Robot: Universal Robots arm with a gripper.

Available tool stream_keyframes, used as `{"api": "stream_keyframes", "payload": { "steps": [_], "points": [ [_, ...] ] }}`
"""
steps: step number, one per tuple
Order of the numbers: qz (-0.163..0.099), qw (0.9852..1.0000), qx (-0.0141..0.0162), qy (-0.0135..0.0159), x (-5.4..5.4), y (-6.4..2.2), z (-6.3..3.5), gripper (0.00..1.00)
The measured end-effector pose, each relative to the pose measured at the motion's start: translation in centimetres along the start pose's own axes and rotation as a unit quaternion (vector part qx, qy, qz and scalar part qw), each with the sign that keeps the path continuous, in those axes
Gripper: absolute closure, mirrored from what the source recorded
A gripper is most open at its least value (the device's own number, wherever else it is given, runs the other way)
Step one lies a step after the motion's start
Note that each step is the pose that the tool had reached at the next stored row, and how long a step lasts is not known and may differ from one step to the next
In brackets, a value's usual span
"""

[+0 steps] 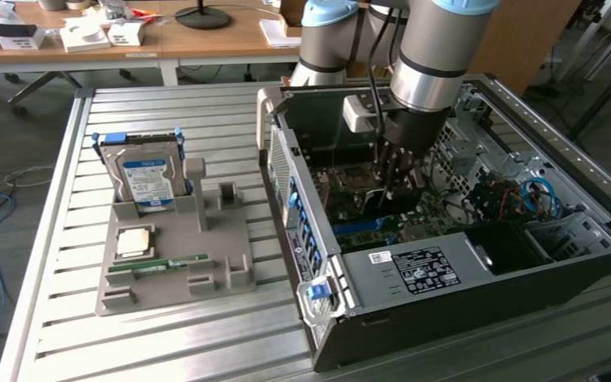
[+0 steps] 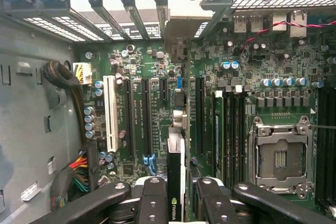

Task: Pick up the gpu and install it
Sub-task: 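Insert the gpu into the slot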

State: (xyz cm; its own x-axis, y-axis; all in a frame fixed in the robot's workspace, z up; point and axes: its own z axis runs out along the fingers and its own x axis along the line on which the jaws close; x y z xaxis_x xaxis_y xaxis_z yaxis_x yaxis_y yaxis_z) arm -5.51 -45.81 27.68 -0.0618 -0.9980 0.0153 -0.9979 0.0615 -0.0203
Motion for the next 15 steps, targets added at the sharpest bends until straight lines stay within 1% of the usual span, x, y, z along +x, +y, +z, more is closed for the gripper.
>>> {"api": "stream_keyframes", "payload": {
  "steps": [5, 15],
  "points": [
    [0.000, 1.0000, 0.0001, -0.0002, 0.00, 0.03, 0.02, 0.74],
    [0.000, 1.0000, 0.0001, -0.0002, 0.03, 0.54, 0.07, 0.74]
  ]
}}
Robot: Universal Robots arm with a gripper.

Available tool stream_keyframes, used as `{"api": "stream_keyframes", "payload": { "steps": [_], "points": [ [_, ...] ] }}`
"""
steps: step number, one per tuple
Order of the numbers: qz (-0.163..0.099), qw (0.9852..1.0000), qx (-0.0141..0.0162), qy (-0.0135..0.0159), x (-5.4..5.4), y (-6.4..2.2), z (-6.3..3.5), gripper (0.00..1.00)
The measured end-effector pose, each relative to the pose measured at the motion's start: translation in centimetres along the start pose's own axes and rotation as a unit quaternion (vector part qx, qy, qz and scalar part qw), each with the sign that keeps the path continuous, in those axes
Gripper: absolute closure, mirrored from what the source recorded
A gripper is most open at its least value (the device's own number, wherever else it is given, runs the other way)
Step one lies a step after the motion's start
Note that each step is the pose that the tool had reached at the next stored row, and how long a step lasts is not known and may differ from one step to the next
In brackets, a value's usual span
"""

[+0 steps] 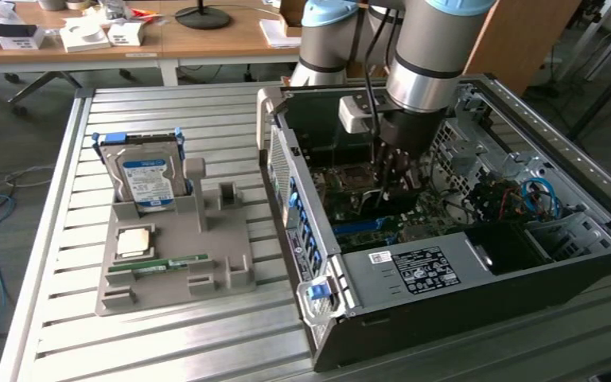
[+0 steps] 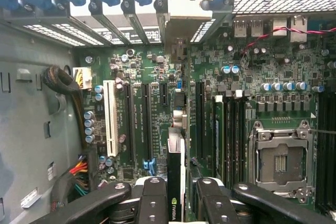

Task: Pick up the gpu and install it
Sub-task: 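Insert the gpu into the slot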

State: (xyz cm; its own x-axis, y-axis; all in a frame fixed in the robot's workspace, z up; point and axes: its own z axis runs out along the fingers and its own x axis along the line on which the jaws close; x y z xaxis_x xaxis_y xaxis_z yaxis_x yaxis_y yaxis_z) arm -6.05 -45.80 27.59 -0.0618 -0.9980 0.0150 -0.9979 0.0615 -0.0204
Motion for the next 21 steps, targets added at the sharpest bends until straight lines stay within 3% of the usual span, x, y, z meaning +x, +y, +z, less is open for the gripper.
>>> {"api": "stream_keyframes", "payload": {
  "steps": [21],
  "points": [
    [0.000, 1.0000, 0.0001, 0.0012, 0.02, 0.45, 0.43, 0.74]
  ]
}}
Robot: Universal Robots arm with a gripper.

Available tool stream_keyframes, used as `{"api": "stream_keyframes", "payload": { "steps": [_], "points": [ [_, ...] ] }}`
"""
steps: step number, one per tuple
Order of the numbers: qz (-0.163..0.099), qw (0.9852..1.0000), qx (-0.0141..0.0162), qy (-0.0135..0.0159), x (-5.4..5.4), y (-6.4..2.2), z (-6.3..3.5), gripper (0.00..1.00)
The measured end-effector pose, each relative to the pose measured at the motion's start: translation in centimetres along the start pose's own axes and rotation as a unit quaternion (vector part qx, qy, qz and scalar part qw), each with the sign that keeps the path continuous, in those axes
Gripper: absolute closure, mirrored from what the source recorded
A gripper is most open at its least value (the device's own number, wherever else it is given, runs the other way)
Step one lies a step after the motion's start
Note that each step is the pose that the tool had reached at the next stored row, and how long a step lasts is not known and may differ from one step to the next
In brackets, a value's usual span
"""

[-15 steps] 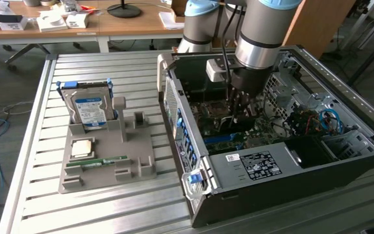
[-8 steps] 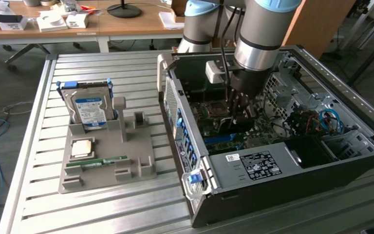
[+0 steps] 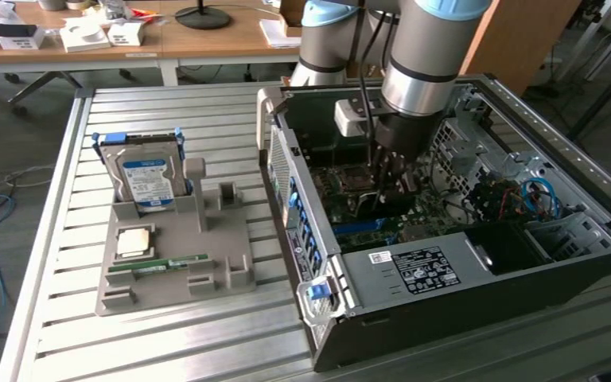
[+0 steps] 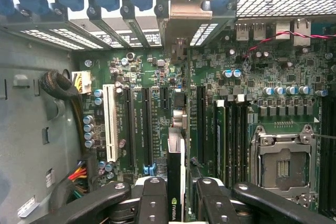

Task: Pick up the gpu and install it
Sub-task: 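Insert the gpu into the slot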

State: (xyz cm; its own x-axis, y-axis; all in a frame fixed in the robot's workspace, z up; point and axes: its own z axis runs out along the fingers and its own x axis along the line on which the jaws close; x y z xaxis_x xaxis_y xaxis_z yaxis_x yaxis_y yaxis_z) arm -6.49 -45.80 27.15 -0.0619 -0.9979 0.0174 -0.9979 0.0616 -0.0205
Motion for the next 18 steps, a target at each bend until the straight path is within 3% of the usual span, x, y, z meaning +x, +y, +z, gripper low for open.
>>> {"api": "stream_keyframes", "payload": {
  "steps": [18],
  "points": [
    [0.000, 1.0000, 0.0000, 0.0000, 0.04, 0.60, 0.08, 0.74]
  ]
}}
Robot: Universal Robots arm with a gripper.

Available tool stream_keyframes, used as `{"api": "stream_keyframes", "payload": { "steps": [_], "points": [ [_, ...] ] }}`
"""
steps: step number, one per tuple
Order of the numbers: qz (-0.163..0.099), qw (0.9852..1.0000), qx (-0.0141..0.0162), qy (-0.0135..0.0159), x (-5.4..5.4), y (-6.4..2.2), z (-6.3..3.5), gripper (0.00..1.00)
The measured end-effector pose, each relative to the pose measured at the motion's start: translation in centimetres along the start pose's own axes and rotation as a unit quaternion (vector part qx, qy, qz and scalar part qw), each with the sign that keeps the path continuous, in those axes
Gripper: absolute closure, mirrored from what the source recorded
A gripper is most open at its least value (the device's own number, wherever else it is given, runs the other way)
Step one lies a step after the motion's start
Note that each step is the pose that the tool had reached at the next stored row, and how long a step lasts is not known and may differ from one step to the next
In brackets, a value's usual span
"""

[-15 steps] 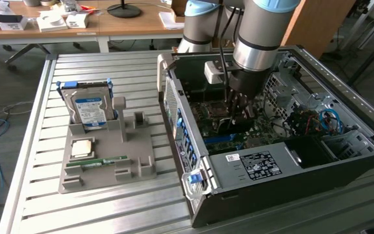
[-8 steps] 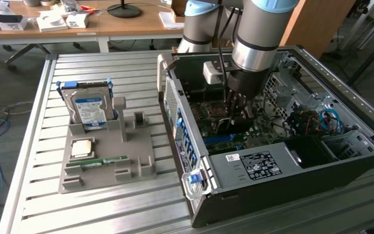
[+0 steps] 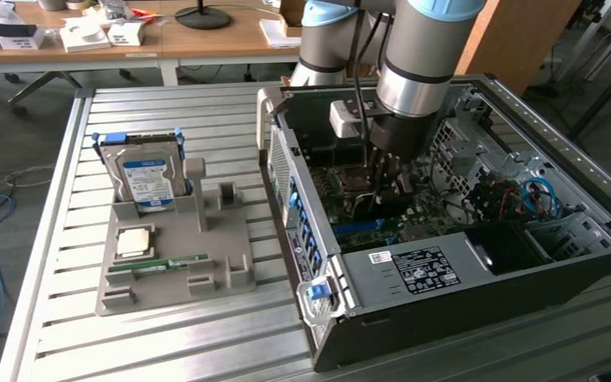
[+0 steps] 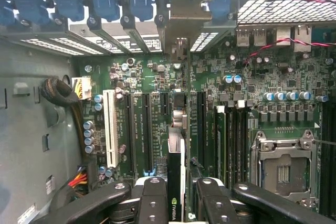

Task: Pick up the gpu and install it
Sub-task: 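Insert the gpu into the slot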

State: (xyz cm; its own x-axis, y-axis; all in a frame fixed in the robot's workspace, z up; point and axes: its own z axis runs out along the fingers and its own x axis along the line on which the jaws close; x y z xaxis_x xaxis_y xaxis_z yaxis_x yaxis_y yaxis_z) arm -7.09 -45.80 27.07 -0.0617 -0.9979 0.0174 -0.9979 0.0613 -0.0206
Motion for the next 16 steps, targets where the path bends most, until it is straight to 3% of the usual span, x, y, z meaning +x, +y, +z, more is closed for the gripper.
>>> {"api": "stream_keyframes", "payload": {
  "steps": [16],
  "points": [
    [0.000, 1.0000, 0.0000, 0.0001, 0.01, 0.12, 0.13, 0.74]
  ]
}}
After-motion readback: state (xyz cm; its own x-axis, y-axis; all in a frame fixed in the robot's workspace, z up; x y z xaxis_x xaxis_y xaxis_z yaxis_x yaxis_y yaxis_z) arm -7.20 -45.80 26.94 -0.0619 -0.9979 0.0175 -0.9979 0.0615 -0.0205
